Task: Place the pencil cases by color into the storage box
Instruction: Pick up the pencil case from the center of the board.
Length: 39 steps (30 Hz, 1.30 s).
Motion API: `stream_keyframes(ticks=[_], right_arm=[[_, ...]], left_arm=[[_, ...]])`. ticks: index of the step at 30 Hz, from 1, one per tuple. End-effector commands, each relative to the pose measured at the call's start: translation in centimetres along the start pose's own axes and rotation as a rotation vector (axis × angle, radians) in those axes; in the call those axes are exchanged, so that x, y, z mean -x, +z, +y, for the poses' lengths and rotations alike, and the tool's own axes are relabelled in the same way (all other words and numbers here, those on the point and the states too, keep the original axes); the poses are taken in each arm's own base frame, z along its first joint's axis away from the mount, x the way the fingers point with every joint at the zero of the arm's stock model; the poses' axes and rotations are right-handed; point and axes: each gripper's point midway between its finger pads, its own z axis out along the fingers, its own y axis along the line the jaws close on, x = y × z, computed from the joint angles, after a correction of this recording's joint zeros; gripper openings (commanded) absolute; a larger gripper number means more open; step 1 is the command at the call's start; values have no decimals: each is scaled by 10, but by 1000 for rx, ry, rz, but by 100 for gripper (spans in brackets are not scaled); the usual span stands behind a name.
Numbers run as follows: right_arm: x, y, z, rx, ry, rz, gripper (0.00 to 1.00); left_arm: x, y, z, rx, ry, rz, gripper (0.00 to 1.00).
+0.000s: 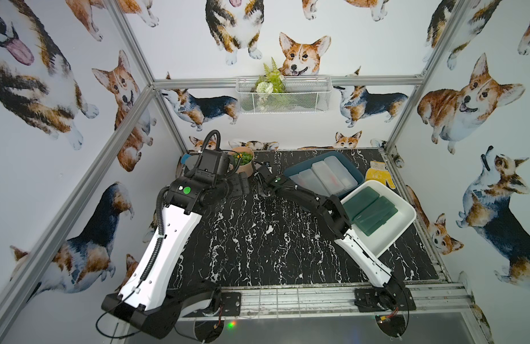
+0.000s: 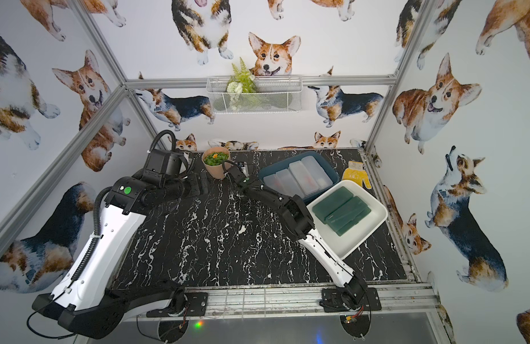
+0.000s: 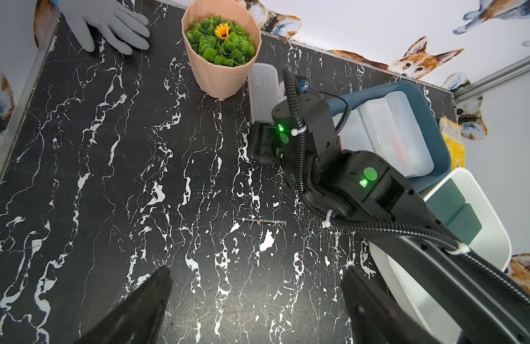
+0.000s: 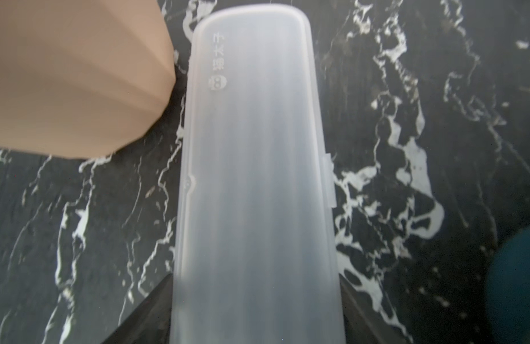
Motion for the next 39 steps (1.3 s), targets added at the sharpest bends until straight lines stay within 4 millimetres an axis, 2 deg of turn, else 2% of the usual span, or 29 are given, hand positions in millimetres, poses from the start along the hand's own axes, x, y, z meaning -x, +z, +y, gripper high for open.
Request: stream_keyframes(ticks=[1,14,20,29,35,39], right_arm=[[-25,-13,0,20,-11,119,59],[-52,-70,-3,96,-94,218,58],[-55,-97,3,189,-136,258,57],[-55,-156,12,382,-233,279,56],[-59,-193,1,485,-277,300,56],[-58,-209,-8,543,-252,295,55]], left_arm=[[9,-3,0,11,4,-31,92],[3,3,5,10,-37,-53,92],[-6,9,11,34,-42,-21,92],[-14,23,7,15,-45,15,92],[-11,37,3,12,-53,18,92],[-3,45,-3,-4,-60,17,92]])
